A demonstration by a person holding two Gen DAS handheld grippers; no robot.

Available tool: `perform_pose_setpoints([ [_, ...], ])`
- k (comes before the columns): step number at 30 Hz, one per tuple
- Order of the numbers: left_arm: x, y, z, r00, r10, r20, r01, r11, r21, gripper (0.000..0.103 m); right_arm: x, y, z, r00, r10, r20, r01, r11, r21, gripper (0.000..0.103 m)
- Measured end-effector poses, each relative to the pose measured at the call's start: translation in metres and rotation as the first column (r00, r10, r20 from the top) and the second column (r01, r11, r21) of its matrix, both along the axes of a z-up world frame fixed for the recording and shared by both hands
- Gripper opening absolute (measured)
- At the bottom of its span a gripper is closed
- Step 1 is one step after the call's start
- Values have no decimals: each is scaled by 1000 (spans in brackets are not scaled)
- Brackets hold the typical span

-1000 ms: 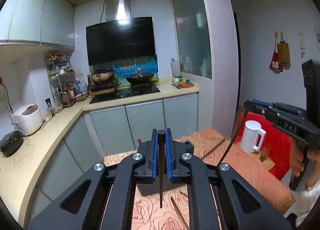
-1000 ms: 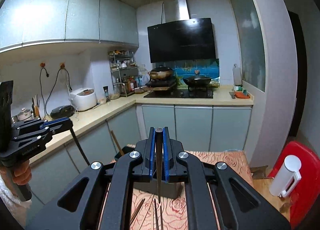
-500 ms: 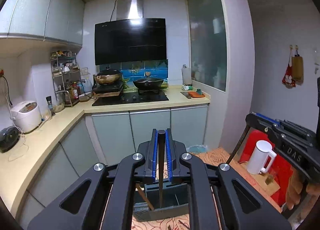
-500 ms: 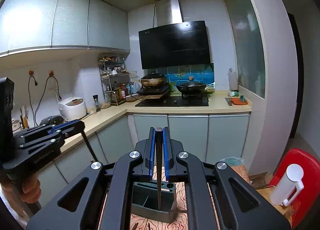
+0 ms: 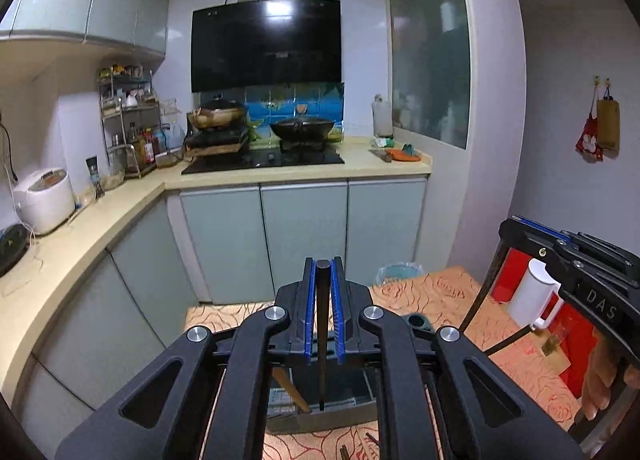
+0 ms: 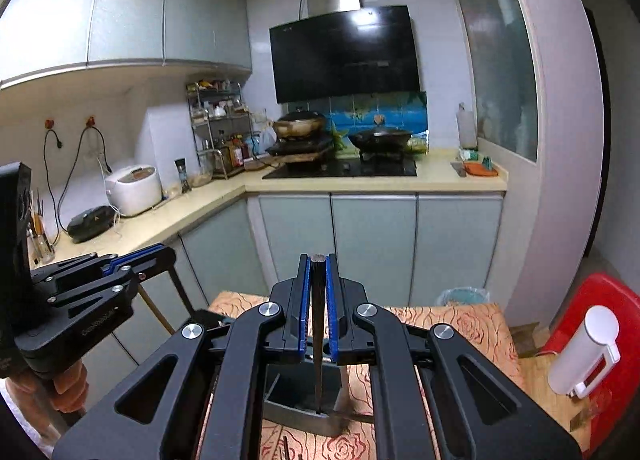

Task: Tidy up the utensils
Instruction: 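Lower both chopsticks into the holder and open both tools, then move both open tools back down toward the remaining chopsticks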

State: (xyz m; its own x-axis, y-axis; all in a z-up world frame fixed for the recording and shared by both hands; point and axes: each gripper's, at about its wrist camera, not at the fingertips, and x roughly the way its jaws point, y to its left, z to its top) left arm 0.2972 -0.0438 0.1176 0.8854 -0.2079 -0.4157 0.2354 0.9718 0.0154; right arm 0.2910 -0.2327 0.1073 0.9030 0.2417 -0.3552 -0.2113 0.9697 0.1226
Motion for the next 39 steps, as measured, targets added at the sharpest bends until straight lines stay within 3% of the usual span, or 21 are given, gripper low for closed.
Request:
perform_pose_setpoints([
  [8,-13,10,-5,1000,25,-7,-25,1000,-2,10,-7,7,-10,999,21,-25,-21,1000,-4,13],
  [10,-19,12,-1,1000,27,5,-27,1000,-1,25,-10,7,-8,1000,16,-24,-16,1000,2,32],
  [11,-24,14,2,999,29,16,-29,1000,-6,40,-11,6,-6,1000,6,-20,-6,1000,7,40],
  [12,-27,15,3,999,32,25,-32,999,-8,48,-14,4,-5,1000,0,-14,0,1000,15,41],
  [18,-54,25,14,998,28,64,-27,999,-21,62,-34,0,6,1000,-4,11,4,1000,11,42],
  [28,-98,34,-7,999,17,50,-17,1000,-11,68,-79,-7,3,1000,-1,29,1,1000,-14,43],
  [39,-155,47,-67,1000,14,-5,-13,999,44,69,-134,-19,-50,999,-30,-11,29,997,-68,44],
])
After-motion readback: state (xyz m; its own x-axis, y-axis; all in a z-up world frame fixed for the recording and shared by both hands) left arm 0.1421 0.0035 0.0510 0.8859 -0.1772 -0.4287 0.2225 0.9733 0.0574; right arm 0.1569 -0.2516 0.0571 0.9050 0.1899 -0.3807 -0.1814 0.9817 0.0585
